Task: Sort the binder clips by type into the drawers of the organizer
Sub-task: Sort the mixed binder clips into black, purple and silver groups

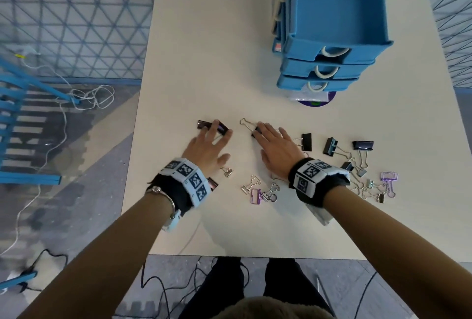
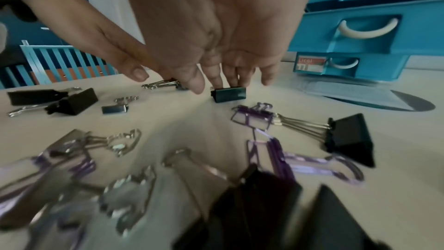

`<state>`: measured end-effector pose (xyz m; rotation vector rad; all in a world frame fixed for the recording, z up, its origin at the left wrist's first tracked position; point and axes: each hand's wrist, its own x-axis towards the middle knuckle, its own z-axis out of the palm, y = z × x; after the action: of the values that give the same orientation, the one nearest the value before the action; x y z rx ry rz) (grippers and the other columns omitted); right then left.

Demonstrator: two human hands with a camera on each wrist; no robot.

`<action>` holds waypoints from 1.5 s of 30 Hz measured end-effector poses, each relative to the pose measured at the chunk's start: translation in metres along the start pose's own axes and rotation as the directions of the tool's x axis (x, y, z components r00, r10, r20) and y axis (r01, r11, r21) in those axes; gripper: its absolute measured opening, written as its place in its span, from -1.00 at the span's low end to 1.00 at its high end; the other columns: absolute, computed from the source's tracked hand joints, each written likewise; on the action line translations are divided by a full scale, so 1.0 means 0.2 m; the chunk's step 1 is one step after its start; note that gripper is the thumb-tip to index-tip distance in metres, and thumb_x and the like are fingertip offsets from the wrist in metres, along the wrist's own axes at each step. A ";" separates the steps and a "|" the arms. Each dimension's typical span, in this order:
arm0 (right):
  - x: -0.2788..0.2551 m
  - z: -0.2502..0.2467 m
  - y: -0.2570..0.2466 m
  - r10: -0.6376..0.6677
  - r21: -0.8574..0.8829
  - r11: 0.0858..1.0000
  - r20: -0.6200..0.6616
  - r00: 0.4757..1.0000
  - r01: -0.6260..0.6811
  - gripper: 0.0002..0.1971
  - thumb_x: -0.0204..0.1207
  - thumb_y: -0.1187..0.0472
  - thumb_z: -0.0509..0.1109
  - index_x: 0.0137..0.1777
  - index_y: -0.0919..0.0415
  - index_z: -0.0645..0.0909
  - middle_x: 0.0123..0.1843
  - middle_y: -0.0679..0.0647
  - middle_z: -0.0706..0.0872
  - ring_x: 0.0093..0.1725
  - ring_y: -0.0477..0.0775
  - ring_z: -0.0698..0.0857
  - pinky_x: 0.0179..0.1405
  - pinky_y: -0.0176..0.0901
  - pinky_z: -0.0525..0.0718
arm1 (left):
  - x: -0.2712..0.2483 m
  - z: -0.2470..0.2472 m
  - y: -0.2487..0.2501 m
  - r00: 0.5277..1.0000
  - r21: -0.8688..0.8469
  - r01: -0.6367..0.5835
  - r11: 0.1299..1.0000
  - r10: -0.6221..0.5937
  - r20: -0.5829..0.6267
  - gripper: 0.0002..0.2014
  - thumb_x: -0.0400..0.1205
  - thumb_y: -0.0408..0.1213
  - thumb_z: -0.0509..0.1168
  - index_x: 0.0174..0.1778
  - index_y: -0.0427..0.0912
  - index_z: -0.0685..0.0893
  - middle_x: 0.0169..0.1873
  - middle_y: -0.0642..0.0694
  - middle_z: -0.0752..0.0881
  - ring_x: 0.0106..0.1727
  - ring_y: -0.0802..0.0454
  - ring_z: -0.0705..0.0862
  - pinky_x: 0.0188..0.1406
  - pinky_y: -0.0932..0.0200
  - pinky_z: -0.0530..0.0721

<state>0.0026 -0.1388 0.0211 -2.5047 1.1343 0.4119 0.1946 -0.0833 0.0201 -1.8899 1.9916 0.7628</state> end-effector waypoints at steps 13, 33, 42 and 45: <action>0.19 -0.01 -0.41 -0.177 0.117 0.979 0.068 0.982 0.169 -0.41 0.56 0.19 0.12 0.57 0.21 0.04 0.66 0.19 -0.08 0.62 0.11 -0.08 0.56 0.12 -0.10 | -0.29 0.17 -0.26 0.968 -0.156 0.034 0.987 -0.071 -0.239 -0.41 0.55 -0.35 0.27 0.52 -0.10 0.28 0.52 -0.39 0.23 0.43 -0.41 0.33 0.20 -0.29 0.53; -0.64 0.41 -0.10 -0.061 0.099 0.992 -0.147 0.987 0.077 -0.44 0.37 0.23 0.05 0.42 0.24 0.38 0.50 0.24 0.42 0.45 0.19 0.45 0.44 0.10 0.35 | -0.32 0.37 0.24 0.944 0.066 -0.220 0.973 0.229 -0.237 -0.34 0.35 -0.25 0.47 0.40 -0.17 0.46 0.39 -0.45 0.44 0.38 -0.36 0.47 0.28 -0.29 0.46; -0.71 0.45 -0.03 -0.035 -0.027 0.999 -0.154 0.987 0.032 -0.39 0.34 0.22 0.16 0.46 0.24 0.31 0.49 0.22 0.43 0.44 0.15 0.46 0.39 0.18 0.41 | -0.25 0.34 0.30 0.931 0.127 -0.248 0.960 0.273 -0.241 -0.38 0.36 -0.26 0.47 0.37 -0.16 0.50 0.39 -0.46 0.44 0.35 -0.35 0.50 0.23 -0.30 0.52; -0.74 0.45 0.03 -0.050 -0.029 0.998 -0.137 0.989 0.047 -0.29 0.26 0.24 0.39 0.47 0.23 0.29 0.49 0.23 0.44 0.43 0.17 0.47 0.32 0.29 0.44 | -0.23 0.31 0.35 0.934 0.081 -0.261 0.962 0.273 -0.231 -0.44 0.40 -0.30 0.45 0.35 -0.19 0.52 0.34 -0.50 0.47 0.28 -0.39 0.55 0.17 -0.27 0.57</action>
<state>-0.1063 -0.0061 -0.0005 -2.6117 1.1221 0.2446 0.1216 -0.0099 0.0066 -1.7763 2.4295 0.5632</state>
